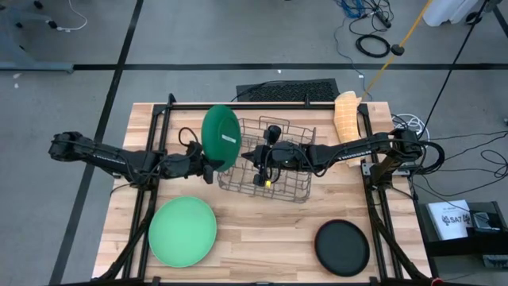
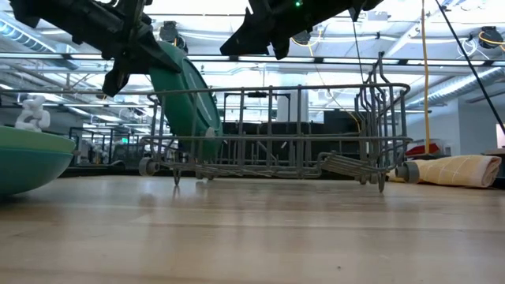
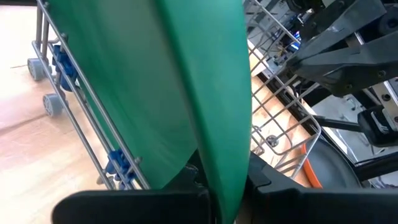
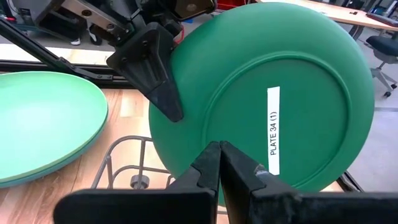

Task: Sort dishes
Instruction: Put the green plate into the dish rack, then put the light green plate into the dish rack

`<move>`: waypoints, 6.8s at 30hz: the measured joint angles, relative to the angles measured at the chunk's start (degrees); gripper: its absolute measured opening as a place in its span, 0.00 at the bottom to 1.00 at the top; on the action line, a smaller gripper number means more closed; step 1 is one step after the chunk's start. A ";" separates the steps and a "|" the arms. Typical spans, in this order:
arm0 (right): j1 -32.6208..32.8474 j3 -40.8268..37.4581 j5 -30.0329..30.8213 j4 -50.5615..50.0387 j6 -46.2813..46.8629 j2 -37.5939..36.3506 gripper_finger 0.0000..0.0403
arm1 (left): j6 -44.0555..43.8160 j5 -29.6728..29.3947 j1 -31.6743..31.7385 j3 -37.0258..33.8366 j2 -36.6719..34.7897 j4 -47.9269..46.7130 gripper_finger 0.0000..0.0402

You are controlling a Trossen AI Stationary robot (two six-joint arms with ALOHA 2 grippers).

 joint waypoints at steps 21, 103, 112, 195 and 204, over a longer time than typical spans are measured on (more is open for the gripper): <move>0.00 0.00 0.01 -0.06 0.01 0.00 0.02 | 7.01 -4.16 -1.20 -0.42 -2.48 11.48 0.04; 0.02 0.00 -0.21 -0.29 -2.16 0.00 0.02 | 17.08 10.50 -3.90 0.68 -25.61 -7.08 0.49; 0.11 0.00 -10.93 0.89 -3.65 0.00 0.02 | 18.59 23.90 -11.55 1.25 -20.21 -7.37 0.49; 2.64 0.00 -16.41 4.19 -7.93 0.00 0.12 | 33.71 3.74 -19.92 38.70 19.08 -65.21 0.01; 2.64 0.00 -16.62 5.73 -7.92 0.00 0.12 | 42.47 -3.32 -21.52 50.55 19.08 -69.32 0.01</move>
